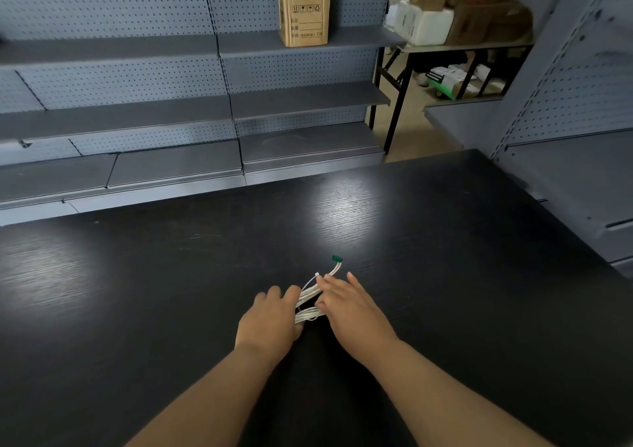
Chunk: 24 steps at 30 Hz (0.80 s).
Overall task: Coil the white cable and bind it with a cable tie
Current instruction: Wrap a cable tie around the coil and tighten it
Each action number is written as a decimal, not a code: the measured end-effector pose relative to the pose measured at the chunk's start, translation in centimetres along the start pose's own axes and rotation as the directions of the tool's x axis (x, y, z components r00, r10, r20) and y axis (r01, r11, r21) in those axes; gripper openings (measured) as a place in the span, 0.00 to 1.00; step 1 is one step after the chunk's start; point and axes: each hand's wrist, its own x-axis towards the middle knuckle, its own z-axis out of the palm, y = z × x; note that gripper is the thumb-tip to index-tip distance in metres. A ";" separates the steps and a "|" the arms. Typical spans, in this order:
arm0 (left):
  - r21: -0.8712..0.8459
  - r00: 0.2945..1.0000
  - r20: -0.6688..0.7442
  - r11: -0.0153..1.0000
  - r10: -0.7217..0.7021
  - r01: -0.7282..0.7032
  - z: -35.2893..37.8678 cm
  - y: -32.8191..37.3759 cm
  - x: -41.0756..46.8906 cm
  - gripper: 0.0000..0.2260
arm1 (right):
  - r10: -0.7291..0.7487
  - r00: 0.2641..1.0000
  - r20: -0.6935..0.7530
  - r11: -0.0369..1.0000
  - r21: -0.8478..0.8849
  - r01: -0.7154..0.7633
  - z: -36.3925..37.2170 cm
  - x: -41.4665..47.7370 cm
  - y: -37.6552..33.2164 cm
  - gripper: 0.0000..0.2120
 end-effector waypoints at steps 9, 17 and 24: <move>0.052 0.994 -0.087 0.997 0.062 -0.057 0.8 -1.1 0.3 0.21 | 0.107 0.991 0.075 0.985 0.130 -0.116 1.4 1.0 -0.3 0.17; -0.023 0.991 -0.086 0.994 0.101 -0.104 1.0 -1.7 0.5 0.25 | 0.175 0.983 -0.049 0.957 0.242 -0.158 3.0 1.1 -0.8 0.16; -0.146 0.994 -0.032 0.983 0.108 -0.112 0.2 -1.8 0.4 0.26 | 0.192 0.980 -0.048 0.949 0.264 -0.172 3.3 1.1 -0.6 0.15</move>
